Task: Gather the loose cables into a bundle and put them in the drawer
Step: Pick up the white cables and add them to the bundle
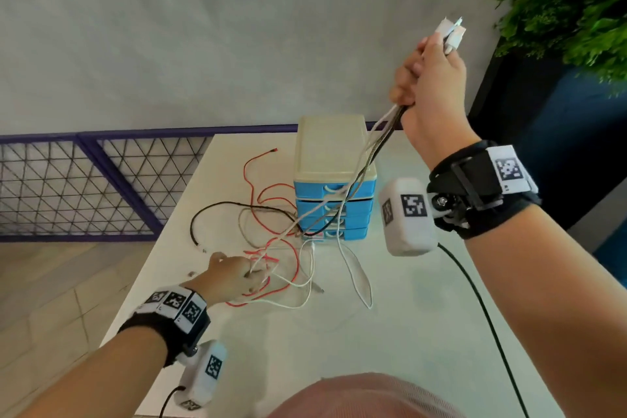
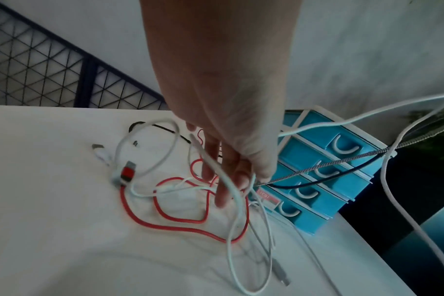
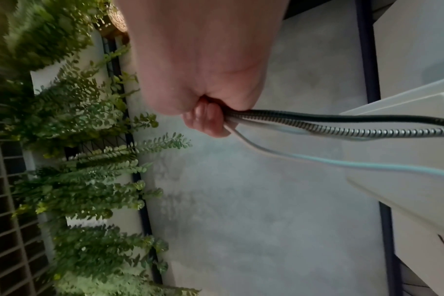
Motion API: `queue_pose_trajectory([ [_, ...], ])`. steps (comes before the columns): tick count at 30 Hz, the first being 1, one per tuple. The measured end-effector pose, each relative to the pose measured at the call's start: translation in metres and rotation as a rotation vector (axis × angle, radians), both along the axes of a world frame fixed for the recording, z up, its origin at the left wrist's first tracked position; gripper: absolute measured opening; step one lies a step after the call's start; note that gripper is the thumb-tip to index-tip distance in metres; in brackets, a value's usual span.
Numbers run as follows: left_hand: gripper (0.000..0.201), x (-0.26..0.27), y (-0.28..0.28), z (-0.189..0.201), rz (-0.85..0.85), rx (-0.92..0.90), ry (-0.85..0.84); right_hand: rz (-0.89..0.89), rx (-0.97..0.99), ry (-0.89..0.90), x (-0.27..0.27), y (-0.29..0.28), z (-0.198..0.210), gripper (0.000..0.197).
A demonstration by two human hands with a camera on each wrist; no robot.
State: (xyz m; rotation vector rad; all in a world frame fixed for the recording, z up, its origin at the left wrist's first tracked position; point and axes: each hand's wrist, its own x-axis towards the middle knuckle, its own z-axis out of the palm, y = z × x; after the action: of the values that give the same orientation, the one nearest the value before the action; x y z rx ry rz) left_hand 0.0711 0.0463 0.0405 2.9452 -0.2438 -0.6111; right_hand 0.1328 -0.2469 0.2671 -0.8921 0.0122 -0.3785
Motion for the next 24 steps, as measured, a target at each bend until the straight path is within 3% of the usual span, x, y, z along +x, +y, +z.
queue_pose_trajectory([
  [3, 0.045, 0.004, -0.004, 0.006, 0.038, 0.004, -0.013, 0.049, -0.009, 0.033, -0.001, 0.008, -0.009, 0.030],
  [5, 0.044, 0.008, -0.016, 0.024, 0.030, -0.092, -0.086, 0.118, -0.040, 0.075, -0.004, 0.019, -0.020, 0.030],
  [8, 0.075, 0.011, -0.036, 0.062, 0.027, -0.447, -0.212, 0.237, -0.132, 0.135, -0.012, 0.036, -0.037, 0.029],
  [10, 0.082, 0.010, -0.058, 0.093, 0.001, -0.793, -0.162, 0.312, -0.152, 0.150, -0.019, 0.048, -0.047, 0.030],
  [12, 0.068, 0.007, -0.086, 0.122, -0.065, -0.977, -0.042, 0.389, -0.115, 0.144, -0.025, 0.060, -0.053, 0.029],
  [15, 0.024, 0.004, -0.122, 0.136, -0.114, -1.037, 0.099, 0.405, -0.105, 0.130, -0.024, 0.062, -0.049, 0.028],
  [17, 0.022, 0.005, -0.131, 0.134, -0.091, -1.155, 0.129, 0.346, -0.115, 0.108, -0.019, 0.051, -0.043, 0.029],
  [20, 0.028, 0.014, -0.121, 0.122, -0.133, -1.121, 0.190, 0.223, -0.151, 0.098, -0.010, 0.028, -0.040, 0.029],
  [24, 0.030, 0.023, -0.101, 0.097, -0.179, -0.803, 0.246, 0.031, -0.280, 0.107, 0.002, 0.005, -0.046, 0.030],
])
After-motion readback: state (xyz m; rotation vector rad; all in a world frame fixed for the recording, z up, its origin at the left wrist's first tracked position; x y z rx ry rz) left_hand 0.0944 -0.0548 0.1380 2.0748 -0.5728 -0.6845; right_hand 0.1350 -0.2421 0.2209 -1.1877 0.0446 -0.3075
